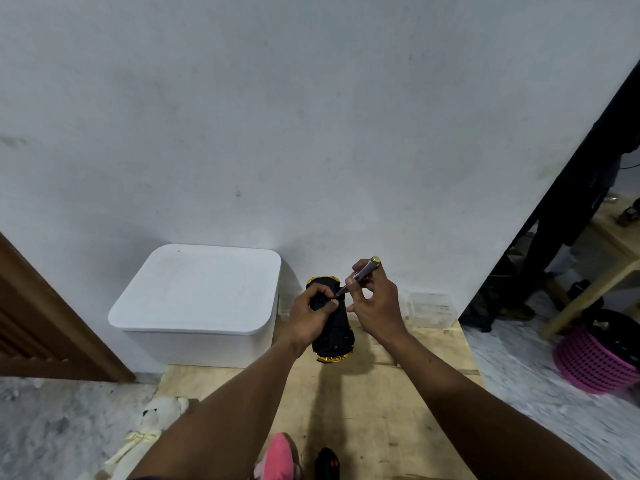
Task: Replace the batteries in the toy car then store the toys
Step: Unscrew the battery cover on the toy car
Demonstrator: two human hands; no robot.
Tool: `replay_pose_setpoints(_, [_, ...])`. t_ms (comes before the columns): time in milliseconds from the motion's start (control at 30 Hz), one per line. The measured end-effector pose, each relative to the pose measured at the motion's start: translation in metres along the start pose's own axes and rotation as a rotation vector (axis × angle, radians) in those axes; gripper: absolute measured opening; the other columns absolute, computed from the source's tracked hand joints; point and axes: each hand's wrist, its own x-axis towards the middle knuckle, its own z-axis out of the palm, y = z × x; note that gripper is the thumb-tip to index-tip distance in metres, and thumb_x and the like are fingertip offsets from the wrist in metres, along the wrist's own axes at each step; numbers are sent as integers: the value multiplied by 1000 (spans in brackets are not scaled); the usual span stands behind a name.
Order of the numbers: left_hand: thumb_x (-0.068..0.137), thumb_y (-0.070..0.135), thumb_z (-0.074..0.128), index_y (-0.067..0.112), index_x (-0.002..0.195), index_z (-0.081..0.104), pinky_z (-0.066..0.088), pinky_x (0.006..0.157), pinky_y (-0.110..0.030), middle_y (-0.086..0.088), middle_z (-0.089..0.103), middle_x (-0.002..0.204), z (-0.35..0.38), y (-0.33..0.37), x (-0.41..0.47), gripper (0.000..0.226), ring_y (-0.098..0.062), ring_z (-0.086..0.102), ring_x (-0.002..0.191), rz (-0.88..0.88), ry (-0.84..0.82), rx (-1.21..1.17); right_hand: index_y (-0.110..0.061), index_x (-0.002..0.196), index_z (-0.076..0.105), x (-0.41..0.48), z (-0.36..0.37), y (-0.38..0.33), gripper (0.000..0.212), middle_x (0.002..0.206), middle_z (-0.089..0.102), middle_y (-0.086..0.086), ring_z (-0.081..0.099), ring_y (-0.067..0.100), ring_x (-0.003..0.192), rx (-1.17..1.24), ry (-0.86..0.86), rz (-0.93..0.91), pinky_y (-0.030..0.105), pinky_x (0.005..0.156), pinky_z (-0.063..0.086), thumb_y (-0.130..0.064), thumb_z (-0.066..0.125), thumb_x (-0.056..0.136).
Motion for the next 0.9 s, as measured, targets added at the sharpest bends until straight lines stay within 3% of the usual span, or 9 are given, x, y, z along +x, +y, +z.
replay_pose_setpoints(100, [81, 24, 70, 25, 84, 61, 56, 88, -50, -6, 69, 98, 1, 0, 0, 10, -32, 67, 96, 10, 6, 14, -37, 100, 51, -1, -1, -2, 24, 89, 66, -6, 71, 18, 87, -13, 11, -4, 51, 67, 60, -17, 63, 95])
replay_pose_setpoints(233, [86, 16, 69, 20, 87, 61, 57, 84, -42, 2, 68, 92, 3, -2, 0, 9, -15, 64, 84, 8, 20, 21, -37, 99, 51, -3, 0, -1, 24, 90, 69, -4, 71, 14, 87, -61, 13, -16, 49, 66, 61, -20, 66, 94])
replay_pose_setpoints(367, [86, 16, 70, 20, 87, 61, 57, 80, -38, 5, 68, 90, 5, -3, -1, 10, -14, 64, 83, 11, 32, 14, -26, 101, 53, -4, 0, -1, 19, 89, 70, -3, 70, 9, 82, -91, 48, -57, 33, 77, 57, -17, 67, 93])
replay_pose_setpoints(467, [87, 16, 70, 21, 87, 61, 55, 78, -34, 5, 67, 90, 3, -3, 0, 10, -13, 62, 83, 8, 35, 6, -25, 102, 54, -4, 2, 0, 19, 94, 66, -6, 69, 9, 82, -100, 37, -72, 26, 71, 53, -14, 67, 92])
replay_pose_setpoints(633, [85, 18, 70, 26, 84, 62, 56, 84, -41, 3, 68, 93, -1, -5, 1, 11, -16, 63, 88, 9, 14, 20, -28, 108, 50, -3, 3, 1, 25, 94, 63, -3, 67, 10, 85, -103, 6, -64, 36, 75, 55, -10, 61, 94])
replay_pose_setpoints(900, [87, 14, 69, 18, 87, 61, 53, 73, -28, 7, 66, 87, 2, -2, 0, 9, -8, 61, 78, -5, 24, -7, -28, 106, 49, -5, 7, 0, 21, 96, 62, -3, 64, 14, 88, -116, 20, -77, 27, 79, 50, -12, 59, 95])
